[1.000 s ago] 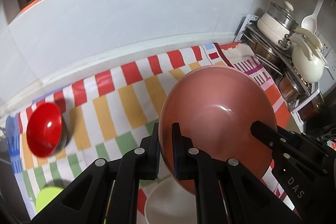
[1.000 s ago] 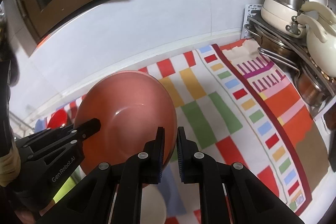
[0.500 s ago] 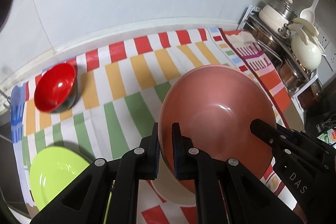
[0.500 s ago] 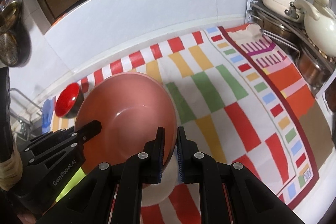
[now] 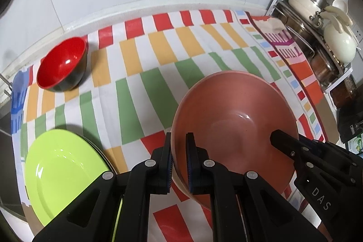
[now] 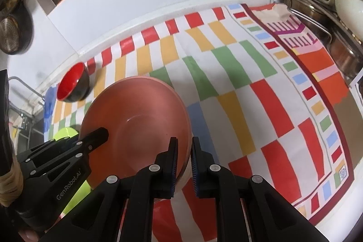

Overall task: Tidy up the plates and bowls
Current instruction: 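Lift the pink bowl with both tools and carry it toward the white bowl, then lower the pink bowl into the white bowl and open both tools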

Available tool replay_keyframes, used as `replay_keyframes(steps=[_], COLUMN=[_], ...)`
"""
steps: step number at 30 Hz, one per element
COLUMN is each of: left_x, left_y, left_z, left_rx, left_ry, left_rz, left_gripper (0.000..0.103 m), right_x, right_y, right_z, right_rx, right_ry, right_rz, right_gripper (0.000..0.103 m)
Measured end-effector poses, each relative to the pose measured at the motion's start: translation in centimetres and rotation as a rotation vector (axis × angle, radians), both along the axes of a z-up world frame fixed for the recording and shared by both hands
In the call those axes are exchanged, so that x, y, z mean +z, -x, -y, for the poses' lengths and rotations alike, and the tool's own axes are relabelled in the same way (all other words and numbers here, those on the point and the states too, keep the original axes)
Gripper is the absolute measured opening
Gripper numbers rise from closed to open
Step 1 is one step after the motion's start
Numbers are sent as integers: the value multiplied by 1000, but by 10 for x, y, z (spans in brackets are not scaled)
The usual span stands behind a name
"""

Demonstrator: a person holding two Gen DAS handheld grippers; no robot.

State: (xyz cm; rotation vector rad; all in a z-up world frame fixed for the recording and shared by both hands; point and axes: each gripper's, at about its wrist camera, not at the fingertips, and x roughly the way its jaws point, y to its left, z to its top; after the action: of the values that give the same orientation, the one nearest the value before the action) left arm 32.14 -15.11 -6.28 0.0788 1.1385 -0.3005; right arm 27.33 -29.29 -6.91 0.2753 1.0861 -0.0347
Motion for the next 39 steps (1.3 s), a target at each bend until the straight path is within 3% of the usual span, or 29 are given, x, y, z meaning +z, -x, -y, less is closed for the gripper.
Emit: replay_keyframes(steps=[19,22,24,26,28,39], left_x=[-16,-15,-17,-18,-18,6], left_y=[3,3,3,3,3,9], left_z=[2,1,0,-1,-3,-11], left_rx=[23,27,26,27,33,77], left_ry=[-35,-23,-23,-23,-15,0], left_rz=[-2,-2,-1,-1,-3,61], left_gripper=[12,17,32,38,38,43], right_x=[-25,-25,-26,-25,-24,-7], right_y=[-3,-2,-1,-2,-1,2], right_z=[-2,-2,-2,-4,-5,-6], right_rx=[54,59,67,71,80,125], right_ry=[1,-3,4,20,31,47], right_rz=[-34,-32,-29,-30,-29,29], right_gripper=[14,14,14,21,30,30])
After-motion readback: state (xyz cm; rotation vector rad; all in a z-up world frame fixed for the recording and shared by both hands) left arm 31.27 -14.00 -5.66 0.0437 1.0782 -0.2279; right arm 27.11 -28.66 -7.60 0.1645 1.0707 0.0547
